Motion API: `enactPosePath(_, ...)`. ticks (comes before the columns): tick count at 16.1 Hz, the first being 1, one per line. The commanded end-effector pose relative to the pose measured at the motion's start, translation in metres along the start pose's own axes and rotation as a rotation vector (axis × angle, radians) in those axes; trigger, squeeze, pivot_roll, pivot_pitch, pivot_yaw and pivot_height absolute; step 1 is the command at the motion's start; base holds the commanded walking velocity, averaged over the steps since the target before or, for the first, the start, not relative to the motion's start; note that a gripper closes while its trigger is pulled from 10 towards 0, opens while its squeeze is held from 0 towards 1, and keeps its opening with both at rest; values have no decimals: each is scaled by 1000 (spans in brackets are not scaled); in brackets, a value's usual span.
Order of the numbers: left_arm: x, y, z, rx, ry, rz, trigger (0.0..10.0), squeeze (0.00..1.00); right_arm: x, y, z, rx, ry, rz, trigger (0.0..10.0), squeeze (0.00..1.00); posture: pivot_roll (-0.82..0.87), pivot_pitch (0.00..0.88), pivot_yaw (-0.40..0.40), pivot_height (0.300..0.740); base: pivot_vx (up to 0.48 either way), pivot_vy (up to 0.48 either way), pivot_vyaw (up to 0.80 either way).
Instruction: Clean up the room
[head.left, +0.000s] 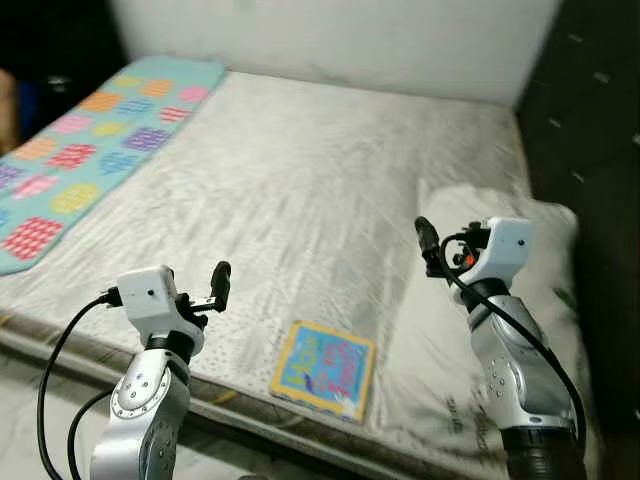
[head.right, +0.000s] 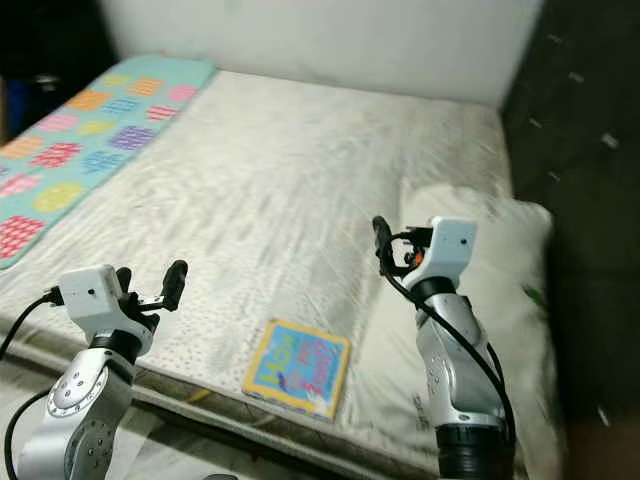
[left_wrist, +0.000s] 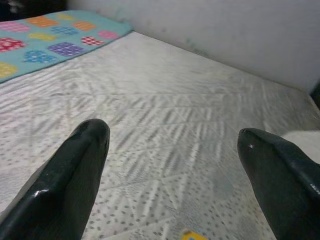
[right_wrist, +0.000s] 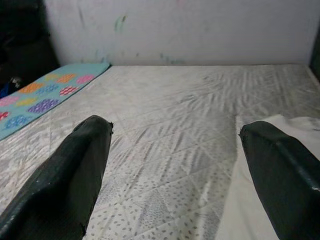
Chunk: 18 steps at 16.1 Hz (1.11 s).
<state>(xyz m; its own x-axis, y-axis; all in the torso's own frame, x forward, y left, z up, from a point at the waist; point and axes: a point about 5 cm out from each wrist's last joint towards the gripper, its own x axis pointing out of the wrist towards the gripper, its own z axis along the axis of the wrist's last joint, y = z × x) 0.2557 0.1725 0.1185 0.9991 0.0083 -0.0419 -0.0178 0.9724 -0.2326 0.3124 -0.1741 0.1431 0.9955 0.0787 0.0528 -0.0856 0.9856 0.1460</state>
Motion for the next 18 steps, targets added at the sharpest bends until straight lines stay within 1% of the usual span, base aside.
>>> enactPosePath(1, -1, 3, -4, 1, 18, 12, 10000, 0, -4, -6, -2, -11, 7, -33, 10000, 0, -12, 0, 15, 740, 0, 0, 0)
enactPosePath(2, -1, 4, -4, -4, 20, 17, 10000, 0, -9, -13, -5, -23, 22, -68, 10000, 0, -11, 0, 12, 740, 0, 0, 0)
enactPosePath(5, -1, 7, -5, -11, 23, 34, 10000, 0, -16, -19, -10, -37, 43, -88, 10000, 0, -14, 0, 12, 740, 0, 0, 0)
enactPosePath(12, 3, 3, -5, -59, 10, 9, 10000, 0, -16, -18, -10, -47, 42, -90, 10000, 0, -20, 0, 14, 740, 0, 0, -780)
enactPosePath(14, 3, 2, -5, -68, 10, 8, 10000, 0, -15, -19, -10, -52, 42, -87, 10000, 0, -21, 0, 12, 740, 0, 0, 0)
enactPosePath(18, 4, 1, -5, -72, 5, 3, 10000, 0, -16, -19, -11, -61, 49, -77, 10000, 0, -23, 0, 5, 740, 0, 382, 0)
